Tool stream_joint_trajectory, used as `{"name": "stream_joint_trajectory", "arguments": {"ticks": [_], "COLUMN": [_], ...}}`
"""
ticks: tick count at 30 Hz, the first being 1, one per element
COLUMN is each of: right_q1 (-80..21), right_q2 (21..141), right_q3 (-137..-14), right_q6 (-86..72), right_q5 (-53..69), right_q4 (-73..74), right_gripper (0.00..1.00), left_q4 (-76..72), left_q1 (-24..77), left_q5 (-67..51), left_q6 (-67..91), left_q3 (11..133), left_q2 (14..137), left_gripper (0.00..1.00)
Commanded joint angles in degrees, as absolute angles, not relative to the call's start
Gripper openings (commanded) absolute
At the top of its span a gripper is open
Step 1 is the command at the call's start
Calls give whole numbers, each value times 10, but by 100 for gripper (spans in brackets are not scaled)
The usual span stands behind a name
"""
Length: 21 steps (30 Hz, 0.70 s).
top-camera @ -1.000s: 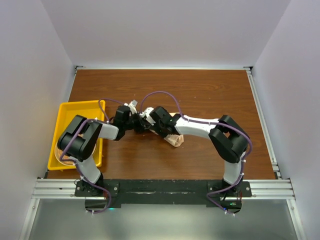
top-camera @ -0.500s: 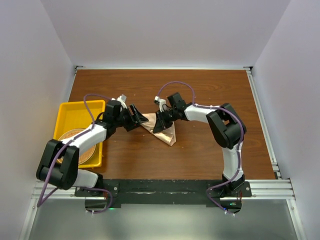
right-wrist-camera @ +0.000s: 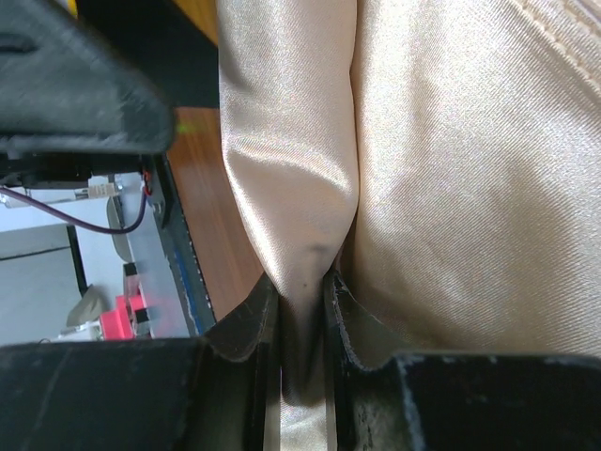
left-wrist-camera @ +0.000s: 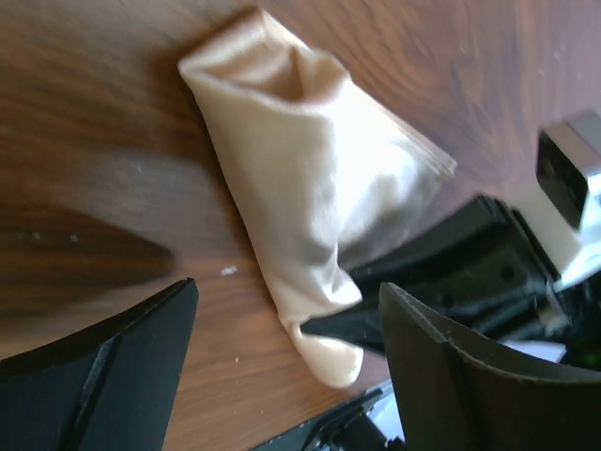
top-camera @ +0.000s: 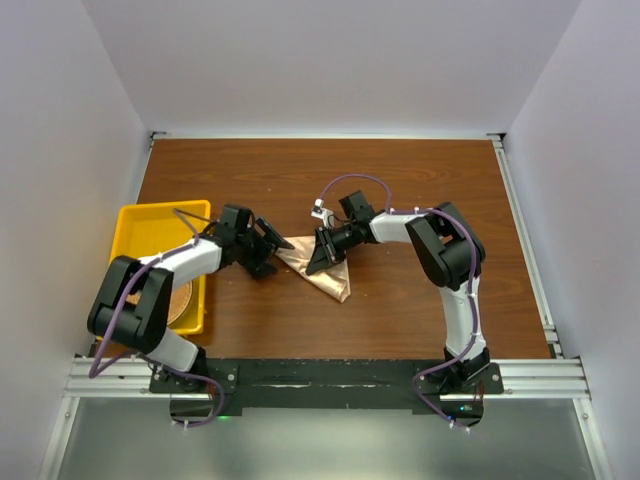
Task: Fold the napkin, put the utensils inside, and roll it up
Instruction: Roll the napkin with the utensil
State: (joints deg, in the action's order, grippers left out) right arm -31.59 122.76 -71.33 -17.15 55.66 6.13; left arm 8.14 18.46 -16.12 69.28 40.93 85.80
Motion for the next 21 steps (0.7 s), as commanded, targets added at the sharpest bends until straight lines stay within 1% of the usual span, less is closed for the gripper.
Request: {"name": "stream_joint_trajectory", "arguments": {"ticks": [1, 6, 9, 10, 12, 13, 15, 16, 18, 19, 21], "right_q1": [-322, -323, -323, -323, -323, -323, -324, -325, -328, -329, -336], "right_q2": [1257, 1256, 1258, 1258, 1258, 1259, 1255, 1255, 1252, 1250, 1247], "right_q3": [-698, -700, -703, -703, -705, -707, -710, -712, -720, -722, -736], "right_q6": [-157, -157, -153, -153, -152, -151, -146, -144, -139, -136, -128], "right_q5": [503, 496, 492, 491, 488, 481, 472, 465, 456, 450, 429], "right_q4": [113, 105, 108, 108, 109, 112, 118, 121, 134, 140, 161], "right_gripper": [0, 0, 0, 0, 0, 0, 0, 0, 0, 0, 3], "left_q4": [105, 115, 141, 145, 146, 143, 144, 147, 167, 176, 206], "left_q1": [182, 187, 193, 196, 198, 198, 199, 199, 200, 202, 204], "left_q5": [-123, -98, -77, -72, -55, -49, -34, -31, -23, -16, -4], "left_q6": [717, 735, 735, 737, 747, 749, 744, 741, 730, 724, 710], "left_q3": [464, 484, 503, 503, 497, 494, 494, 495, 504, 510, 526], "left_q2": [891, 939, 964, 969, 970, 971, 976, 981, 984, 986, 986], "left_gripper": [81, 75, 66, 61, 56, 48, 41, 31, 19, 10, 3]}}
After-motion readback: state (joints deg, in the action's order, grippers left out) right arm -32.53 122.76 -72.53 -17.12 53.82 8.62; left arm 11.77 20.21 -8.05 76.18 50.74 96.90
